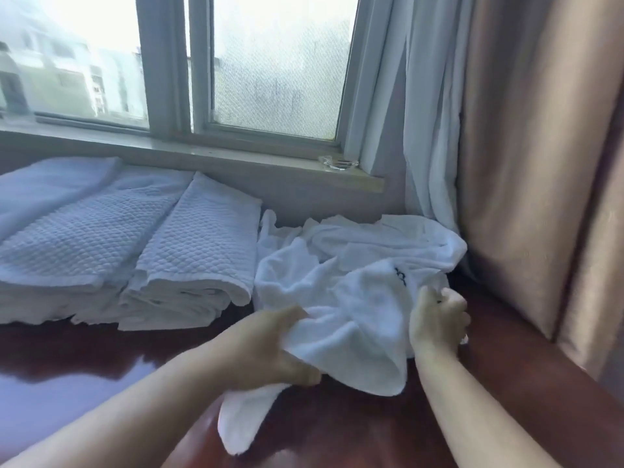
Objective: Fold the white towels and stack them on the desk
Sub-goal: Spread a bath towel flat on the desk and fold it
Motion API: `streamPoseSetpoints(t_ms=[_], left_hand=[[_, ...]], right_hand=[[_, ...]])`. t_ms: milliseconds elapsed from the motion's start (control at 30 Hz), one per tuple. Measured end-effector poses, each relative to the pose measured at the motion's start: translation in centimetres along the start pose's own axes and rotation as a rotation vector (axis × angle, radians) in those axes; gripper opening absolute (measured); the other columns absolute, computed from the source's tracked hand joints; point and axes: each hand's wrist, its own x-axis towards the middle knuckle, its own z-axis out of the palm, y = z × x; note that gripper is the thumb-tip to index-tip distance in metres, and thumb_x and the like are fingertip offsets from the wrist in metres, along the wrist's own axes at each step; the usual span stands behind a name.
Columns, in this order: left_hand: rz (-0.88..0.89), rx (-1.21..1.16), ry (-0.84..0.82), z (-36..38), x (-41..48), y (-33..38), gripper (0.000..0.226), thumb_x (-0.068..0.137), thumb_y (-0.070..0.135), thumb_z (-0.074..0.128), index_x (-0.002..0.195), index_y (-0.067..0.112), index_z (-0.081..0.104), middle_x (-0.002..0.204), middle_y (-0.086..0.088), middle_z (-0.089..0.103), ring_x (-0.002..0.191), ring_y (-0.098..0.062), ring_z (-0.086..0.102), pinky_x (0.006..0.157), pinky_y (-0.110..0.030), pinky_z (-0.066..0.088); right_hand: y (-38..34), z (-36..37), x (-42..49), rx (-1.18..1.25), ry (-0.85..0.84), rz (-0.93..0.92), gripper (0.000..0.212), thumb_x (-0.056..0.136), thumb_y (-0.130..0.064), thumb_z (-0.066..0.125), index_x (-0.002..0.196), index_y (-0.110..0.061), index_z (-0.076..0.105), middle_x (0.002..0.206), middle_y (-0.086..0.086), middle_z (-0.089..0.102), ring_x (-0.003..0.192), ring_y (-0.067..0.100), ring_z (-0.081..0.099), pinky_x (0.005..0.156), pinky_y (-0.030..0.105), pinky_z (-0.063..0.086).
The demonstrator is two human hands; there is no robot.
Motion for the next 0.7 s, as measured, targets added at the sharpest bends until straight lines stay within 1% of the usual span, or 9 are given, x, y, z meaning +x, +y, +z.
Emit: streamPoseSetpoints(t_ms=[33,100,200,267,333,400,500,600,700], left_hand=[[0.055,0.124,-0.036,0.1,-0.3,-0.1,0.069,0.06,0.071,0.074,0.122,0.053,0.05,0.102,0.028,0.065,0.095,0.007,0.06,0.081,-0.02,0.05],[0.178,0.185,-0.014,0.3,-0.6,0.0,0.069,0.063,0.068,0.072,0.127,0.056,0.048,0.113,0.032,0.062,0.106,0.01,0.057,0.09,-0.019,0.048],[0.154,-0.13,-0.003,0.3,-1.3,-1.0,0.052,0.074,0.051,0.066,0.125,0.052,0.056,0.12,0.032,0.06,0.115,0.009,0.055,0.095,-0.018,0.043],[0.026,-0.402,0.063,0.7,-1.9,-2.3,0.042,0.074,0.049,0.059,0.116,0.049,0.063,0.111,0.026,0.064,0.107,0.004,0.059,0.091,-0.022,0.042],[-0.1,-0.589,0.237,1.5,-2.3,-3.4,0.032,0.076,0.034,0.055,0.104,0.041,0.069,0.104,0.014,0.067,0.097,0.0,0.06,0.09,-0.028,0.044],[-0.215,-0.501,0.376,2.1,-2.3,-4.0,0.028,0.086,0.018,0.057,0.1,0.042,0.062,0.105,0.01,0.066,0.093,0.004,0.061,0.086,-0.018,0.049],[-0.268,-0.431,0.254,1.9,-1.9,-3.5,0.046,0.081,0.04,0.079,0.107,0.052,0.042,0.089,0.019,0.07,0.077,0.008,0.065,0.061,-0.007,0.046],[-0.264,-0.408,0.211,1.7,-1.0,-2.5,0.039,0.069,0.054,0.078,0.101,0.036,0.065,0.073,0.013,0.071,0.06,0.0,0.061,0.053,-0.024,0.048],[-0.205,-0.381,0.346,1.7,-0.6,-1.3,0.018,0.087,0.043,0.07,0.087,0.026,0.072,0.08,0.001,0.073,0.067,-0.005,0.064,0.069,-0.046,0.054]], right_hand=[[0.4,-0.1,-0.5,-0.04,-0.04,-0.299,0.064,0.08,-0.052,0.041,0.126,-0.013,0.061,0.126,0.005,0.057,0.117,0.026,0.046,0.095,0.038,0.033],[-0.1,0.0,-1.7,-0.138,-0.334,-0.753,0.068,0.083,-0.067,0.04,0.132,-0.023,0.057,0.13,-0.01,0.052,0.127,0.012,0.041,0.106,0.032,0.026],[-0.6,0.8,-2.3,-0.609,-0.762,-0.951,0.092,0.07,-0.089,0.045,0.149,-0.044,0.03,0.14,-0.018,0.047,0.13,0.01,0.035,0.11,0.038,0.017],[-0.3,1.6,-2.3,-0.806,-0.84,-0.939,0.109,0.059,-0.09,0.056,0.152,-0.047,0.019,0.129,-0.019,0.047,0.123,0.013,0.036,0.111,0.04,0.015],[0.4,2.3,-2.7,-0.874,-0.78,-0.953,0.099,0.061,-0.085,0.061,0.147,-0.044,0.031,0.122,-0.019,0.048,0.12,0.016,0.041,0.109,0.042,0.018],[1.4,3.1,-3.1,-0.948,-0.649,-1.069,0.063,0.079,-0.075,0.056,0.131,-0.04,0.05,0.115,-0.012,0.06,0.112,0.019,0.051,0.104,0.042,0.027],[2.2,3.4,-3.9,-0.868,-0.48,-1.205,0.032,0.091,-0.054,0.057,0.104,-0.026,0.065,0.091,-0.003,0.067,0.091,0.025,0.062,0.086,0.044,0.04],[3.0,2.7,-3.9,-0.568,-0.203,-1.304,0.028,0.083,-0.042,0.059,0.078,-0.016,0.064,0.072,0.002,0.058,0.067,0.027,0.056,0.065,0.038,0.041],[2.2,0.9,-3.3,-0.375,-0.128,-1.37,0.032,0.078,-0.044,0.064,0.079,-0.012,0.064,0.088,0.007,0.061,0.083,0.028,0.055,0.072,0.04,0.044]])
